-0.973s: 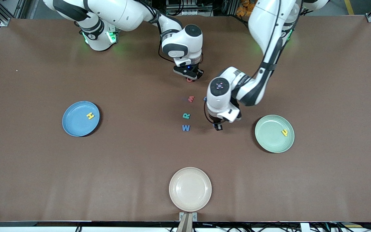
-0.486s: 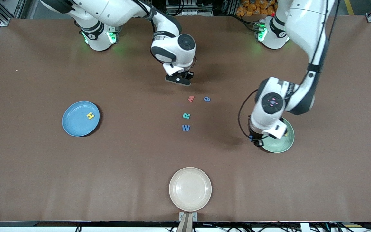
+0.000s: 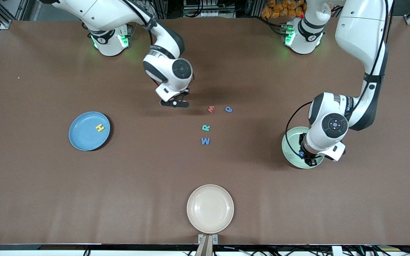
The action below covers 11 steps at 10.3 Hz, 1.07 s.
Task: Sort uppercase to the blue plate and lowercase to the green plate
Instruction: 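Place q on the blue plate while the left gripper places e on green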
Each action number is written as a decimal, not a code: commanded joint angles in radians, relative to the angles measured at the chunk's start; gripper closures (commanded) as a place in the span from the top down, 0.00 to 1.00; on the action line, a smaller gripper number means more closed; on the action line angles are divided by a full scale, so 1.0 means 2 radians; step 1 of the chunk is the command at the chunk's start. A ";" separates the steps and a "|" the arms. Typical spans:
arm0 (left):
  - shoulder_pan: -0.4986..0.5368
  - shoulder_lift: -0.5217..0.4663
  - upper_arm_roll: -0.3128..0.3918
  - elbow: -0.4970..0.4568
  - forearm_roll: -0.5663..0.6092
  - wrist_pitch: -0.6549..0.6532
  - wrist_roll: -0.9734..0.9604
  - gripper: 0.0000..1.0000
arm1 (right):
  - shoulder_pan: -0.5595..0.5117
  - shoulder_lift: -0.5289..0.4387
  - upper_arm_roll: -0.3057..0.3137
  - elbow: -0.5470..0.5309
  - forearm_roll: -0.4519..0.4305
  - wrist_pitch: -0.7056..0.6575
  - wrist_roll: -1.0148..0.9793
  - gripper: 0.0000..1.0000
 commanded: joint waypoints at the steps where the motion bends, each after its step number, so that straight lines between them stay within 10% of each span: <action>1: 0.002 -0.009 -0.006 -0.009 0.013 -0.009 0.003 1.00 | -0.009 -0.059 -0.052 -0.030 0.045 -0.023 -0.124 0.25; 6: -0.049 -0.009 -0.041 -0.016 0.013 -0.009 -0.007 1.00 | -0.019 -0.110 -0.173 -0.040 0.047 -0.090 -0.373 0.28; 11: -0.182 0.023 -0.045 0.027 0.013 0.006 -0.015 1.00 | -0.022 -0.097 -0.324 -0.039 0.011 -0.009 -0.618 0.32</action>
